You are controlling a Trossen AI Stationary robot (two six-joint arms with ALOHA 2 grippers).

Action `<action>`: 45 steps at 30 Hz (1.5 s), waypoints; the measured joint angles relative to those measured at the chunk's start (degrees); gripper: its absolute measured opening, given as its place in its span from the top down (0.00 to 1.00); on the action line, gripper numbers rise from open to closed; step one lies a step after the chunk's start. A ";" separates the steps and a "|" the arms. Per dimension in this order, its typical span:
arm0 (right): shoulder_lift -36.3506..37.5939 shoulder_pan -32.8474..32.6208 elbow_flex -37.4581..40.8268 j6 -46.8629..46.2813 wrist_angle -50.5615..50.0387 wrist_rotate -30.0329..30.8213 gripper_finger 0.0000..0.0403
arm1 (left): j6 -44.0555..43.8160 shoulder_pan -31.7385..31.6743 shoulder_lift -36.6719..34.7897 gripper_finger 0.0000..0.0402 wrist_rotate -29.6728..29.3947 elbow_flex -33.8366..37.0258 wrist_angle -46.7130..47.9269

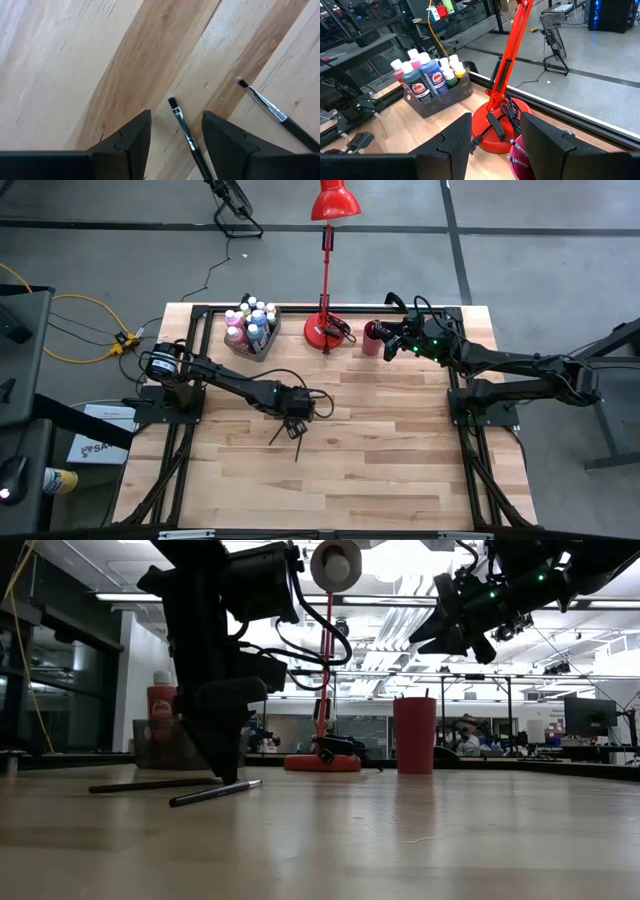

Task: Pick & Place Paint Supplies
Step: Put the paint brush into the cup

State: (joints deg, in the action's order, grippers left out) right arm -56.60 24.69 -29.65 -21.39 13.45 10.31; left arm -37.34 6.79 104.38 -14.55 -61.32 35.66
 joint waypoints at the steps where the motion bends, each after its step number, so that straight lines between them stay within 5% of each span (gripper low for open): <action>1: 0.00 0.00 0.00 0.00 0.00 0.00 0.60 | 0.00 0.00 0.00 0.58 0.00 0.00 -0.02; 33: 0.00 0.00 0.00 2.14 -0.02 -3.43 0.60 | 1.76 -0.05 0.04 0.58 -4.10 0.06 -4.25; 45: 0.00 0.00 0.00 2.14 -0.02 -3.43 0.60 | -0.86 -0.15 0.04 0.58 -1.48 0.00 -3.85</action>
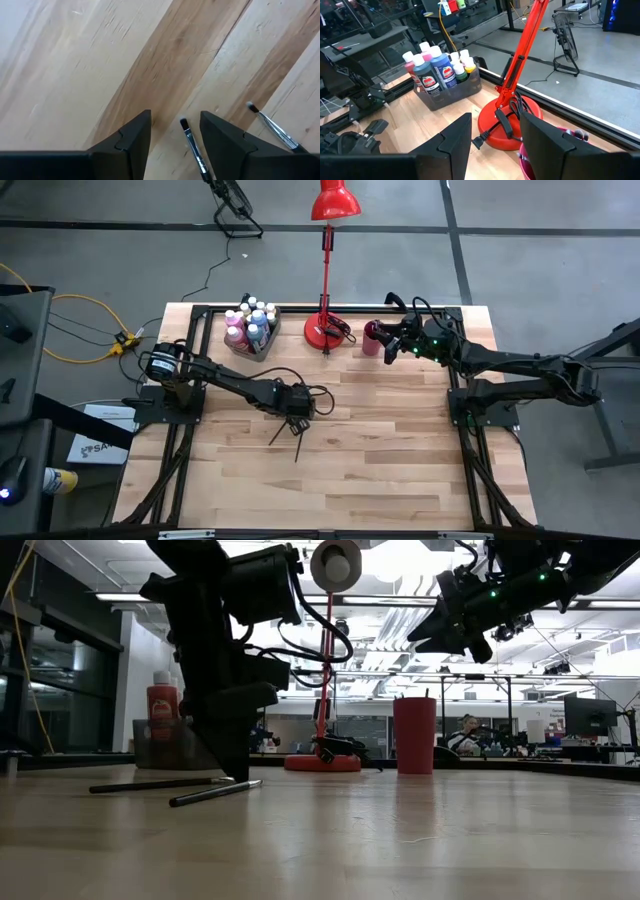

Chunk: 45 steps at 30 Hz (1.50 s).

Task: Pick & Place Paint Supplies
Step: Put the paint brush into the cup

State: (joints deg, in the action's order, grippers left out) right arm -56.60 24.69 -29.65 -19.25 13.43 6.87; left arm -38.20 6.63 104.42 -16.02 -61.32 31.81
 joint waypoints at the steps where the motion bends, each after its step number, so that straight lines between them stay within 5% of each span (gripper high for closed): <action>1: 0.00 0.00 0.00 0.02 0.02 0.00 0.60 | -0.12 0.00 0.00 0.58 0.40 0.00 0.02; 17: 0.00 0.02 0.00 0.02 -0.03 0.00 0.60 | -2.37 0.84 2.43 0.98 7.10 -0.11 0.04; 25: 0.00 0.02 0.00 -0.38 0.00 -3.50 0.60 | 3.24 1.09 1.03 1.00 7.29 -1.03 -0.40; 35: 0.00 0.00 0.00 -3.01 1.24 -13.35 0.60 | 13.42 -0.09 -4.59 1.00 -1.91 -7.81 -2.24; 45: 0.00 -0.22 0.00 -3.00 9.74 -24.96 0.60 | 36.13 -5.64 -9.03 1.00 -4.56 -22.34 -11.29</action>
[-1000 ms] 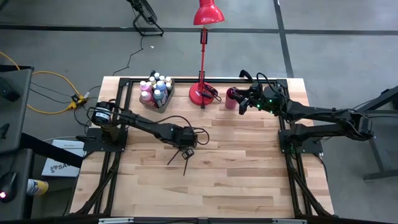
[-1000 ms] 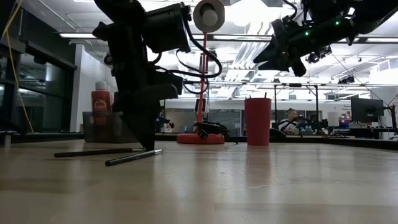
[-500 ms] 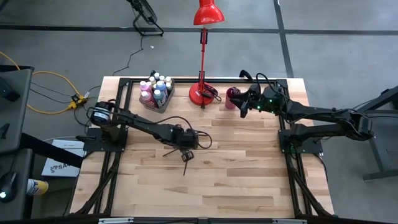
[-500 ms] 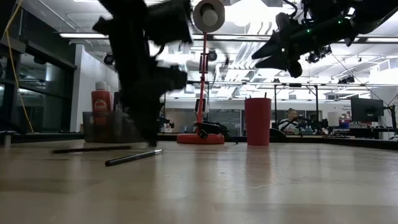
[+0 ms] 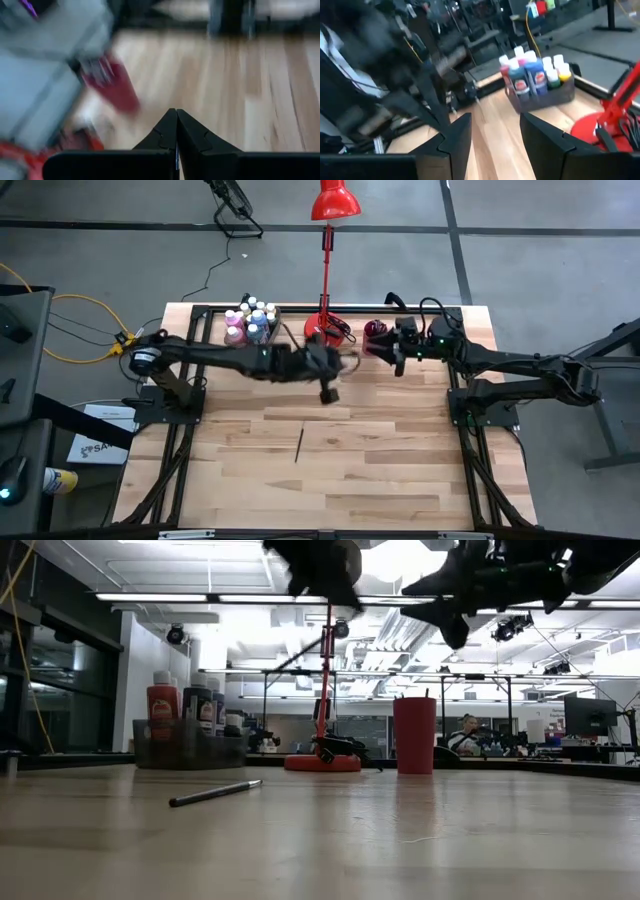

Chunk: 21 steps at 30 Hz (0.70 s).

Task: Pick & Place Paint Supplies
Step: Put the paint brush into the cup

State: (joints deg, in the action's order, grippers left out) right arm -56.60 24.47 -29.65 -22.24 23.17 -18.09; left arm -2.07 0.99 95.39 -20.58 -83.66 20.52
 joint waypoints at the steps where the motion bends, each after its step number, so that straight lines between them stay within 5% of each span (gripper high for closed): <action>1: 0.00 -0.19 0.00 -0.04 0.79 0.03 0.60 | 2.00 -0.57 0.00 1.00 0.03 -2.21 -0.92; 10: -0.07 -4.37 0.00 -0.06 11.74 1.22 0.43 | 15.43 -3.91 -0.11 1.00 1.07 -16.69 -1.04; 14: -1.15 -6.48 -0.06 3.71 17.49 8.69 0.32 | 15.97 -4.49 -0.11 1.00 3.49 -19.14 -1.10; 21: -8.49 -7.39 -5.80 5.97 20.54 7.73 0.30 | 16.38 -4.46 -0.13 1.00 3.74 -19.38 -1.12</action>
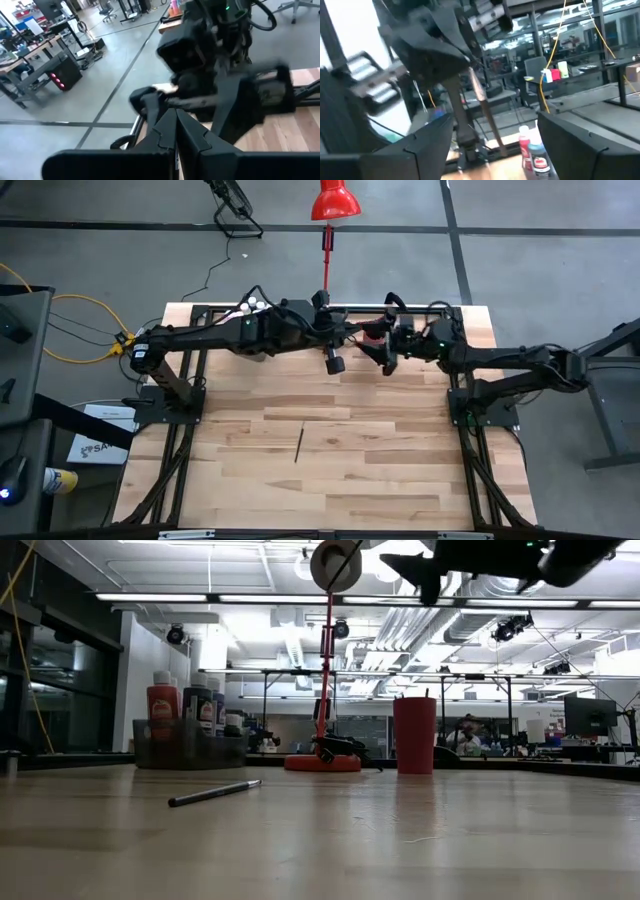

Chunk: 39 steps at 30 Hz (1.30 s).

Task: Pick & Place Paint Supplies
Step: Put the paint brush into the cup

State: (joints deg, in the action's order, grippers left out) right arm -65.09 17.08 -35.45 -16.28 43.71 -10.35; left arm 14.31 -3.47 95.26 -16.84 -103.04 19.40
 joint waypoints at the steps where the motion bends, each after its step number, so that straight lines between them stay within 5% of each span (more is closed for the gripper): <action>1: -1.44 0.00 -1.05 0.95 -0.26 0.37 0.30 | 0.01 0.00 0.00 1.00 0.10 0.00 0.02; 12: -6.79 0.07 -6.81 1.23 -0.58 -1.30 0.43 | 0.00 0.09 0.00 1.00 0.20 -0.02 0.04; 25: -6.70 0.22 -6.81 1.60 -0.57 -5.06 0.96 | -0.61 0.02 0.00 1.00 0.18 -0.02 0.04; 32: -6.66 0.26 -6.81 1.10 -2.43 -3.02 0.97 | 2.16 0.04 0.00 0.97 -0.52 -0.02 0.90; 39: -3.10 3.05 -6.82 0.93 -17.22 11.13 0.98 | 6.84 0.15 -1.60 0.73 -5.18 -0.14 5.57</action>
State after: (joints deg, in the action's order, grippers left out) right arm -68.18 20.13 -42.27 -15.34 26.49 0.78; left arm 21.15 -3.32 93.66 -22.02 -103.18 24.97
